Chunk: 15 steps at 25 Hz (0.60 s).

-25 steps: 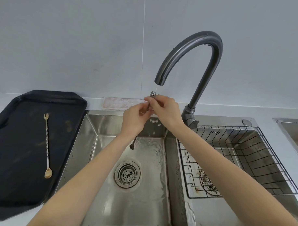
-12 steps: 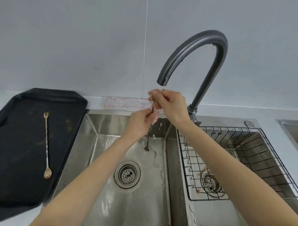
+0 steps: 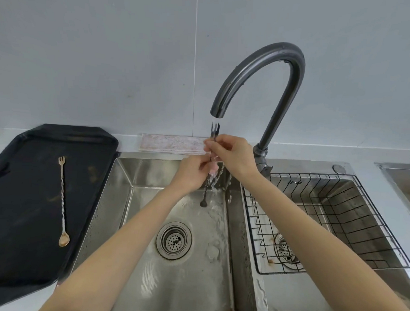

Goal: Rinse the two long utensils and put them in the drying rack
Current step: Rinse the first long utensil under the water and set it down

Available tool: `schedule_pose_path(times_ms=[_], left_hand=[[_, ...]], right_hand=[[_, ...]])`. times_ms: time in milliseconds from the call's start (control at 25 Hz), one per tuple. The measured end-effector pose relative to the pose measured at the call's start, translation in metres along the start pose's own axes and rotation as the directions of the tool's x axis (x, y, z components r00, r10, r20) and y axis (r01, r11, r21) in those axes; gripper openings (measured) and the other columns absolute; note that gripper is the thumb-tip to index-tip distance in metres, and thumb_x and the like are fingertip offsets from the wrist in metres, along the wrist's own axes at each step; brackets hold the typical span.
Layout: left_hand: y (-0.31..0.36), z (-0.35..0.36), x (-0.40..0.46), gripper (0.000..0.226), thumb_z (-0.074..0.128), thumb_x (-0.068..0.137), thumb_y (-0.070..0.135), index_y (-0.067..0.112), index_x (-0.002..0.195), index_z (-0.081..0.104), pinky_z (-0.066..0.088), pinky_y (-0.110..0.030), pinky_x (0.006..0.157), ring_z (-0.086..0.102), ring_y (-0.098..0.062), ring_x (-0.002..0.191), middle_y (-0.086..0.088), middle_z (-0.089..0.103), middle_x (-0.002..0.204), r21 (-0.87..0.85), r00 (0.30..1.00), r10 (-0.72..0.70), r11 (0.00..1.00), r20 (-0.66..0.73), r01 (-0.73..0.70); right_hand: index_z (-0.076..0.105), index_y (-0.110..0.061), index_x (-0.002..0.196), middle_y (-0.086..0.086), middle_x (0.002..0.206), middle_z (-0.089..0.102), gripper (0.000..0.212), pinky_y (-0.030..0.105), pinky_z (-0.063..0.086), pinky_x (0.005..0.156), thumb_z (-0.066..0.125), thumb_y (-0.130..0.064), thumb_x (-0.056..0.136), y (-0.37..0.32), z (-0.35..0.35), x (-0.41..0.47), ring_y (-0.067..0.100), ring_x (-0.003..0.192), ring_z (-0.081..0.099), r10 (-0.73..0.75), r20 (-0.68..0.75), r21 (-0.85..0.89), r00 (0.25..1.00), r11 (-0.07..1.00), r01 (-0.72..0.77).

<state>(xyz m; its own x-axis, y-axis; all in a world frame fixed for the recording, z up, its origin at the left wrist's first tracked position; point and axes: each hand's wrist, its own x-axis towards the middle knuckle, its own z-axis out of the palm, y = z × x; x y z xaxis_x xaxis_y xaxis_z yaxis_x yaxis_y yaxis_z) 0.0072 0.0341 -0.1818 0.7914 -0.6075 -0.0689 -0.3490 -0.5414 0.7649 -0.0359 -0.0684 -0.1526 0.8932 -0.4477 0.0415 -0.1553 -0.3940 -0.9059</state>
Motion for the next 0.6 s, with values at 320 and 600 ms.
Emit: schedule_pose_path(times_ms=[320,600], left_hand=[[-0.031,0.011,-0.025,0.019,0.059,0.086,0.011,0.017,0.104,0.057,0.052,-0.008,0.056,0.061,0.007,0.048,0.006,0.067,0.066,-0.353,0.994,-0.104,0.929,0.037,0.11],[-0.02,-0.001,-0.015,0.014,0.058,0.088,0.009,0.011,0.096,0.047,0.05,-0.012,0.047,0.059,0.001,0.038,-0.001,0.066,0.068,-0.48,0.985,-0.166,0.862,0.035,0.163]], right_hand=[[0.052,-0.008,0.125,0.011,0.095,0.069,0.034,0.013,0.053,0.064,0.053,-0.007,0.091,0.004,0.005,0.025,0.01,0.059,0.059,0.17,-0.028,0.087,0.985,0.982,-0.167],[0.057,0.003,0.118,0.003,0.077,0.063,0.03,0.009,0.049,0.046,0.057,-0.01,0.09,0.047,0.03,0.009,0.005,0.056,0.056,0.4,0.138,0.246,0.906,0.872,-0.422]])
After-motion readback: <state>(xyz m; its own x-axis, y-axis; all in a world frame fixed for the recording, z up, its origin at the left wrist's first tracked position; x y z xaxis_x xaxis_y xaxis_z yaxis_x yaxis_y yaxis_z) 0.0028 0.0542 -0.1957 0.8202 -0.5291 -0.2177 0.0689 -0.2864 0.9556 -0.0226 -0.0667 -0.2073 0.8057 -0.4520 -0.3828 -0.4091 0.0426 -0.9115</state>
